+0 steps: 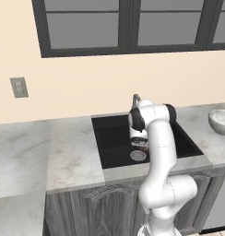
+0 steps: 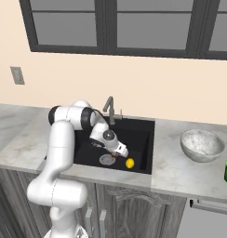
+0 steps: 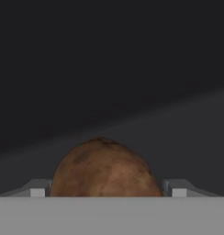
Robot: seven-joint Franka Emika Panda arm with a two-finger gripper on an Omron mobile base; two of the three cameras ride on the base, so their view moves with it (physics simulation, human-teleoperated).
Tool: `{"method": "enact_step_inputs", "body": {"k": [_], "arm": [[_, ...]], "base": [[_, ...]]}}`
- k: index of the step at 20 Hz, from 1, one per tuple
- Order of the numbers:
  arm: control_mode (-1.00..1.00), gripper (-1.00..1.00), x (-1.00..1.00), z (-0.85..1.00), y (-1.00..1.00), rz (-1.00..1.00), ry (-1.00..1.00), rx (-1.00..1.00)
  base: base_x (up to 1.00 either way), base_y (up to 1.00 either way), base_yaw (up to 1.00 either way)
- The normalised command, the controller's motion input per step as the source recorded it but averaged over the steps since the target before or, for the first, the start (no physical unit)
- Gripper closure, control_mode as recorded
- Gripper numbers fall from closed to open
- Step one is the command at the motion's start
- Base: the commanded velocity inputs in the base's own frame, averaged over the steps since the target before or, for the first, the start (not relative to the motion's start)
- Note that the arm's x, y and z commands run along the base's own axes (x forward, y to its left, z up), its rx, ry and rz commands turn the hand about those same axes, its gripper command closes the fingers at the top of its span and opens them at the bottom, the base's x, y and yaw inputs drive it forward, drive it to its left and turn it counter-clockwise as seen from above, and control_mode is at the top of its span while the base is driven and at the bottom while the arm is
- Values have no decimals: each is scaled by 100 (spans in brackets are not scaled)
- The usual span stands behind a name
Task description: Remove the potato and lemon from the sink. Then move the bowl and cup from the counter to the sink for washing.
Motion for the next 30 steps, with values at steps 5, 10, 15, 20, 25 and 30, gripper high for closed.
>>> {"method": "enact_step_inputs", "body": {"k": [5,10,15,20,25,30], "arm": [[-100,100,-17,1,-1,0,-16,2],[-100,100,-23,0,0,0,-6,1],[-100,100,-23,0,-1,0,0,0],[-100,100,-3,14,0,0,0,0],[-100,100,-5,18,-5,0,0,0],[-100,100,-7,17,-10,0,0,0]], "base": [[0,0,0],[0,0,0],[0,0,0],[0,0,0],[0,0,0],[0,0,0]]}}
